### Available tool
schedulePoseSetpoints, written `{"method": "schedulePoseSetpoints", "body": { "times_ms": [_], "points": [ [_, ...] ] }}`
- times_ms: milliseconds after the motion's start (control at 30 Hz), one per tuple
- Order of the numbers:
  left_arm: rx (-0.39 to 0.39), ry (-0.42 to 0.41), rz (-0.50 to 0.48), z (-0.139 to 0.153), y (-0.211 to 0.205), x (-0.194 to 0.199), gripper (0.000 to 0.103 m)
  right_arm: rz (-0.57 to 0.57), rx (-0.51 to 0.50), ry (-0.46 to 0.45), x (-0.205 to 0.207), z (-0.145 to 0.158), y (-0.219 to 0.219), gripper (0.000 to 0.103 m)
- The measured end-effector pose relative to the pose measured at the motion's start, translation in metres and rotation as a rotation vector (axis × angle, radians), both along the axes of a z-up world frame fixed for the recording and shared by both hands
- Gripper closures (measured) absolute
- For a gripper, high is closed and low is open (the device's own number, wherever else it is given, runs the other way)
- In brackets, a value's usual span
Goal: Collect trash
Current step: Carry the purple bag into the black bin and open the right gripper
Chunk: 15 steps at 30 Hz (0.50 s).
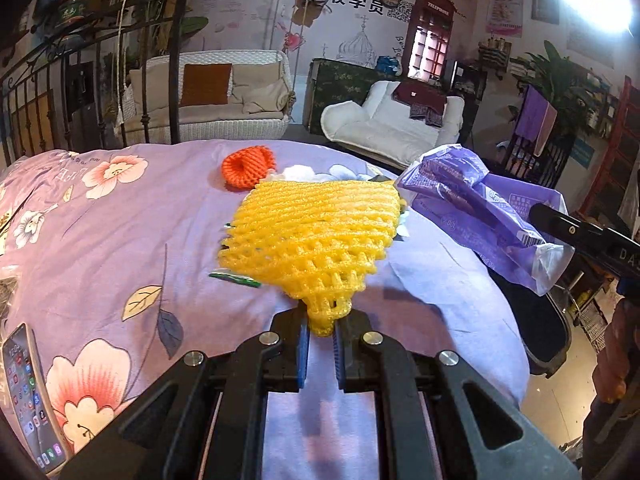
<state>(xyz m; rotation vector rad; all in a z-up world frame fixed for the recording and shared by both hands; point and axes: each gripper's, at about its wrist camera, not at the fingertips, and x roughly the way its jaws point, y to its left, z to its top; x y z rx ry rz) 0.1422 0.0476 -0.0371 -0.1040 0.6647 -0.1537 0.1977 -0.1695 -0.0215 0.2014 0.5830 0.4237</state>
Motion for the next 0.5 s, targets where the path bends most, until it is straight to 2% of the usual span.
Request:
{"method": "schedulePoseSetpoints", "body": {
  "times_ms": [367,500],
  "points": [
    [-0.021,-0.005,-0.166,-0.002,-0.064,0.004,0.092,-0.205,-0.027,0.027,-0.016,-0.008,-0.077,0.095],
    [-0.016,0.003,-0.221,-0.007,-0.089,0.005,0.092,-0.287,-0.044,0.067,-0.017,-0.02,-0.106,0.095]
  ]
}}
